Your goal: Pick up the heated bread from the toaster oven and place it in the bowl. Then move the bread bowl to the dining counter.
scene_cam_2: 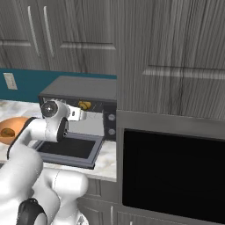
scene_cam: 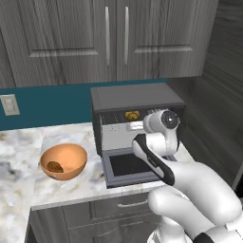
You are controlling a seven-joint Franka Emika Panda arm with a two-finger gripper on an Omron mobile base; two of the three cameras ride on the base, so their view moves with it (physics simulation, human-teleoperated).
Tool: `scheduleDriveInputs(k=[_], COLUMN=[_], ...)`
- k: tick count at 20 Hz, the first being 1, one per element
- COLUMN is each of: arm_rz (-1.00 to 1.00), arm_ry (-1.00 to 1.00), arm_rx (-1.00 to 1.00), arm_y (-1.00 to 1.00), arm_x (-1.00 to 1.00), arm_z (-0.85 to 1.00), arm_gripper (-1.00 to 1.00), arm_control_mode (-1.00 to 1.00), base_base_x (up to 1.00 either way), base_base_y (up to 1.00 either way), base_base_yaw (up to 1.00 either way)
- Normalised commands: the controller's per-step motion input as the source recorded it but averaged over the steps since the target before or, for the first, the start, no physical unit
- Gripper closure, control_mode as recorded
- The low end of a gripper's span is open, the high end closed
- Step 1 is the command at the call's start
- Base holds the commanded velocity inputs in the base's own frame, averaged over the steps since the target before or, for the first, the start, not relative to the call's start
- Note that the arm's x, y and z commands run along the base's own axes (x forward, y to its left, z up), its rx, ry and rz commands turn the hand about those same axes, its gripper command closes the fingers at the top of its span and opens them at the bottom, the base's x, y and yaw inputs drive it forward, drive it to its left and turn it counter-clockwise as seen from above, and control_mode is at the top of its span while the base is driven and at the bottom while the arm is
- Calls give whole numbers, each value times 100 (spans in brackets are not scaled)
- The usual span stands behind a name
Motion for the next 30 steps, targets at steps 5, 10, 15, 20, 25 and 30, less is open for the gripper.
scheduleDriveInputs(k=[5, 10, 15, 20, 25, 30], arm_rz=[0, 0, 0, 0, 0, 0], arm_ry=[0, 0, 0, 0, 0, 0], arm_rx=[0, -1, -2, 0, 0, 0], arm_y=[12, 14, 14, 9, 4, 1], arm_x=[26, 25, 28, 26, 27, 26], arm_z=[-11, -14, -19, -19, -13, -17], arm_gripper=[-100, -100, -100, -100, -100, -100], arm_control_mode=[-100, -100, -100, -100, -100, -100], base_base_x=[0, 0, 0, 0, 0, 0], base_base_y=[0, 0, 0, 0, 0, 0], base_base_yaw=[0, 0, 0, 0, 0, 0])
